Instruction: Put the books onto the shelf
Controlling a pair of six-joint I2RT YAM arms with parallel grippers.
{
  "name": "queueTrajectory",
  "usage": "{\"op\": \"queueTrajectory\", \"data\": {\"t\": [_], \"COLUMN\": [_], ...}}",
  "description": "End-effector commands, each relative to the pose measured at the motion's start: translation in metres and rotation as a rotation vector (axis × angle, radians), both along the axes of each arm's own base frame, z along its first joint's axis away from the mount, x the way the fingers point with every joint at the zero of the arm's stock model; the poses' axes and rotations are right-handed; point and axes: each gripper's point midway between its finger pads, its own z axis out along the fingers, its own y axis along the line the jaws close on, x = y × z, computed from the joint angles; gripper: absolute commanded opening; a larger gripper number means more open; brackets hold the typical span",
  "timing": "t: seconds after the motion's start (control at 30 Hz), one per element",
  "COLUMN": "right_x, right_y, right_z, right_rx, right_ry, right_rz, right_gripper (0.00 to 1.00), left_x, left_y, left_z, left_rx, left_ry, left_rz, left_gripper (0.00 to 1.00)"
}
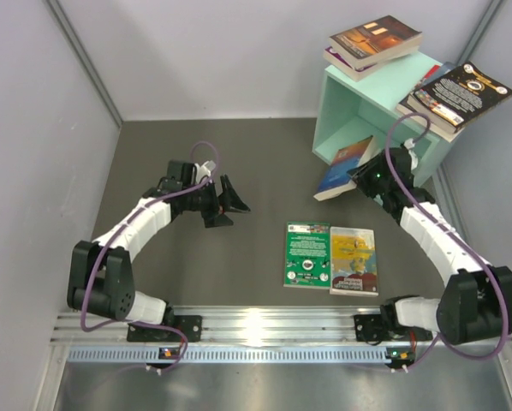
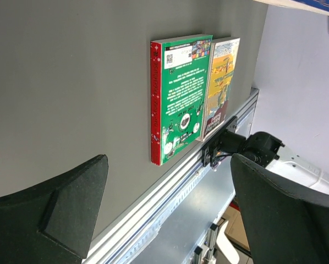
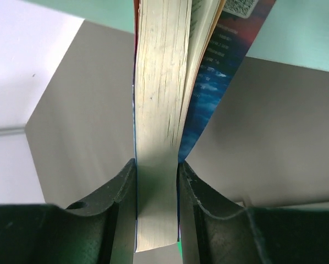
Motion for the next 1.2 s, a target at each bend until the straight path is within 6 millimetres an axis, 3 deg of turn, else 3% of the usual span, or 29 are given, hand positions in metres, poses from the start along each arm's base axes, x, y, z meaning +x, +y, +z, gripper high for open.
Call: {"op": "queueTrajectory", "data": {"t": [0.0,0.17,0.47,0.6,0.63,0.67,0.83,0.97,1.17], "right_x": [0.04,0.039,0.053,0.066,0.074,0.078,0.097,0.102,0.101], "right_y": [-0.002,-0.004,-0.005,-0.009,-0.011,-0.01,-0.016,-0.023,-0.039], "right_z": [0.049,0.007,-0.035,-0.044,-0.037,-0.047,-0.054,-0.071,-0.08], "right_rx": [0.11,0.145,0.25,0.239,0.234,0.222,0.203,0.222,0.221], "right_ry": [-0.265,-0.194,-0.106,-0.069,-0.081,-0.054,-0.015,0.026,0.048], "right_rz": [-0.077,-0.132,-0.242,-0.282,-0.29,-0.293,-0.344,-0.407,-0.525], "right_gripper": [0.0,0.0,0.0,0.0,0.0,0.0,0.0,0.0,0.0], "left_x": [-0.005,-0.009,-0.022,-0.026,-0.027,-0.028,-0.029,-0.034,-0.038], "left_y": [0.001,0.002,0.006,0.009,0.009,0.009,0.014,0.015,0.019], "left_z": [0.012,0.014,0.003,0.0,0.0,0.0,-0.004,-0.007,-0.014], "left_rx": [-0.003,-0.008,-0.009,-0.012,-0.016,-0.015,-0.017,-0.031,-0.04], "left_ry": [-0.056,-0.057,-0.05,-0.051,-0.05,-0.054,-0.055,-0.05,-0.037], "left_rz": [-0.022,-0.017,-0.006,-0.005,-0.007,-0.01,-0.005,-0.007,-0.003], "left_gripper": [0.97,0.97,0.97,0.97,0.97,0.97,0.97,0.96,0.96]}}
